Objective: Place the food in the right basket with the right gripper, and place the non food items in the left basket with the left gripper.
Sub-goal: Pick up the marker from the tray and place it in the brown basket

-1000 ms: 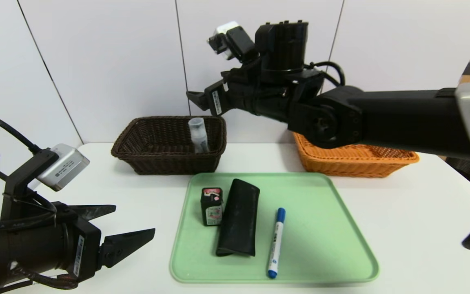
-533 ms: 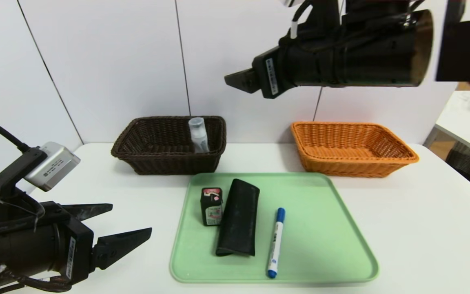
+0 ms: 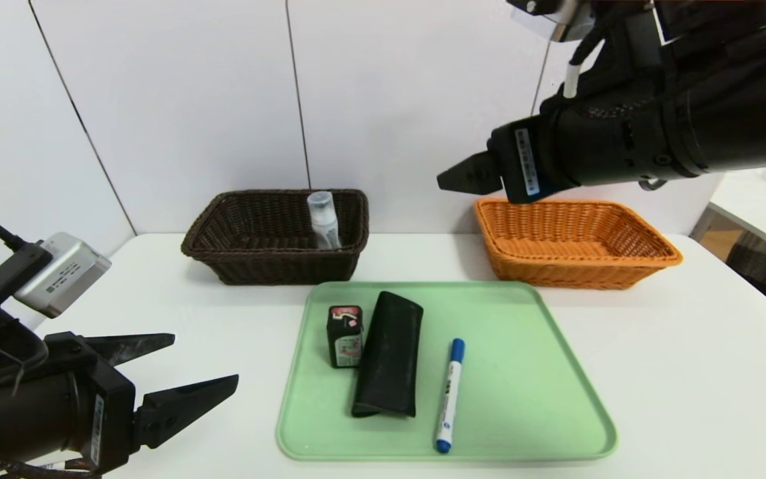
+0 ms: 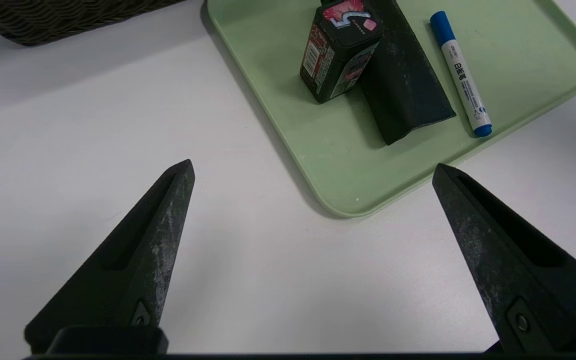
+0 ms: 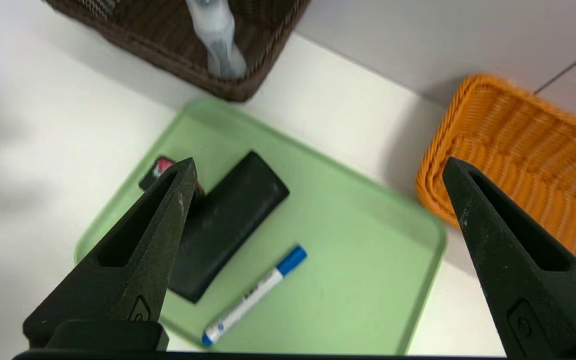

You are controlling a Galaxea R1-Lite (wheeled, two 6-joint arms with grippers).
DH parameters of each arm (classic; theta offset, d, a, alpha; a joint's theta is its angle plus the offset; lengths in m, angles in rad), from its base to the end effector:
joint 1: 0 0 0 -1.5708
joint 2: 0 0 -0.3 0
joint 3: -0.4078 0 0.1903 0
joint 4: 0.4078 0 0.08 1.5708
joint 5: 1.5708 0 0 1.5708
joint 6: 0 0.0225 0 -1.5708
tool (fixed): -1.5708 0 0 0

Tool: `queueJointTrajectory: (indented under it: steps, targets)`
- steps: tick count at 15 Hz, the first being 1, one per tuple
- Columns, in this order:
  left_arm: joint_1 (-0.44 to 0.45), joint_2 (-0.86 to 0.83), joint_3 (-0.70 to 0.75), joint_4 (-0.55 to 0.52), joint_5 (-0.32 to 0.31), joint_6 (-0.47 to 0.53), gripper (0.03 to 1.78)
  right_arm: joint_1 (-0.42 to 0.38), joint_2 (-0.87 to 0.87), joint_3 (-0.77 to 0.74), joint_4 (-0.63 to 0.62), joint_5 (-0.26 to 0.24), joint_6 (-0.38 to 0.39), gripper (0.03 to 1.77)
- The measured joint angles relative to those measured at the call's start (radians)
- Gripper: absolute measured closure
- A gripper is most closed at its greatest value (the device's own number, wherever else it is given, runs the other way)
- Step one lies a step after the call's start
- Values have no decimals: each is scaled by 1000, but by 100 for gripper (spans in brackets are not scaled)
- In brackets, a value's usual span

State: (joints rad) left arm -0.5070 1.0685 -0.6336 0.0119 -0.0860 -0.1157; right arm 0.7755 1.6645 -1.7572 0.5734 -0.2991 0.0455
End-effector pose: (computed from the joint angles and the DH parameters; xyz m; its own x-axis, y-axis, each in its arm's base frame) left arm 0.1198 -0.0688 0.2135 0.7438 -0.5114 -0.4305 0.5042 0.8520 -0.1410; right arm 0.2082 0.1948 0.3431 0.8113 0.3828 -0.4419 -0.4669 0.8791 -0.0958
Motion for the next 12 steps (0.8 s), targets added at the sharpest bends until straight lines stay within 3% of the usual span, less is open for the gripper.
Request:
queueJointTrajectory:
  steps: [8, 12]
  targets:
    - [1, -39, 15, 0, 1, 0, 12, -16, -239, 408, -6, -1, -5, 11]
    - [1, -45, 16, -1, 2, 0, 12, -48, -357, 593, -118, -11, -2, 11]
